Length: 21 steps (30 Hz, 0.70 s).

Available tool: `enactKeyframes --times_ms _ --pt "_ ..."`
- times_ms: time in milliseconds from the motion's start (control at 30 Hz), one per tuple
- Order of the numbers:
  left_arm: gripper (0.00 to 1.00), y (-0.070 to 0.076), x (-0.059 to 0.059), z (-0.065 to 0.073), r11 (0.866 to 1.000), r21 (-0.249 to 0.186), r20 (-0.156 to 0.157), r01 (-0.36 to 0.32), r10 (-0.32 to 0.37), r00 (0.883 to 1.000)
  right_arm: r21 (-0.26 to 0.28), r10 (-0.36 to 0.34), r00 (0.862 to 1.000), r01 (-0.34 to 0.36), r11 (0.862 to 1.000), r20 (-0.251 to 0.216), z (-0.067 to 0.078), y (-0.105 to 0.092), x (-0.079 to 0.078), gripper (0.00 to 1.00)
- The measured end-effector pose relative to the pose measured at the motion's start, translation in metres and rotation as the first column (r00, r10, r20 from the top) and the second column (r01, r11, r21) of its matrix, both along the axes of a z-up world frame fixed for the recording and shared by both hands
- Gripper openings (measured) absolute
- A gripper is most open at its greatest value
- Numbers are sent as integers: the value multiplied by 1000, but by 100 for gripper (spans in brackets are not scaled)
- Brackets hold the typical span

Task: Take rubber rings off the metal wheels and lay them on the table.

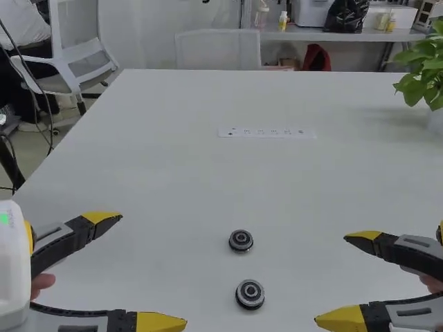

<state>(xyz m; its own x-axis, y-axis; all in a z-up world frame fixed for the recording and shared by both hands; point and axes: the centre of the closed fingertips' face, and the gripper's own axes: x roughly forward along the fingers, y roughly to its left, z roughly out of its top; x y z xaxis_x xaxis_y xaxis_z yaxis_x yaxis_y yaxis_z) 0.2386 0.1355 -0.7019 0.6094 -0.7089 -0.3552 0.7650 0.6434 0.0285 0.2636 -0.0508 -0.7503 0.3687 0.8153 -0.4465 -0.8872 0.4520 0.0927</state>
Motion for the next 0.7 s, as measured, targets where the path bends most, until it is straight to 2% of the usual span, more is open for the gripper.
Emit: enactKeyframes --times_ms 33,133,333,433,467,500,600,700 --pt "100 0 1 -1 1000 4 -11 -3 3 1000 4 0 1000 0 1000 -2 0 0 1 88" --pt "100 0 4 -3 1000 16 -10 -7 7 1000 2 3 1000 -3 1000 -10 -2 -1 2 88" --pt "100 0 9 -4 1000 1 -35 -21 21 999 20 3 1000 -3 1000 4 2 0 5 90" --pt "100 3 12 -2 999 -20 -31 -44 43 999 12 10 1000 -10 1000 -9 -2 0 5 91" --pt "100 5 13 0 998 -26 -14 -50 49 999 10 11 1000 -11 1000 -9 -3 0 4 92" --pt "100 6 13 1 999 -26 -12 -47 46 999 0 14 1000 -14 1000 -11 -4 1 4 92" --pt "100 12 15 0 998 -25 -14 -49 48 999 -9 14 1000 -14 1000 -12 -5 1 3 93" --pt "100 16 16 -2 998 -29 -28 -47 47 999 -11 8 1000 -8 1000 -16 -4 1 3 93"
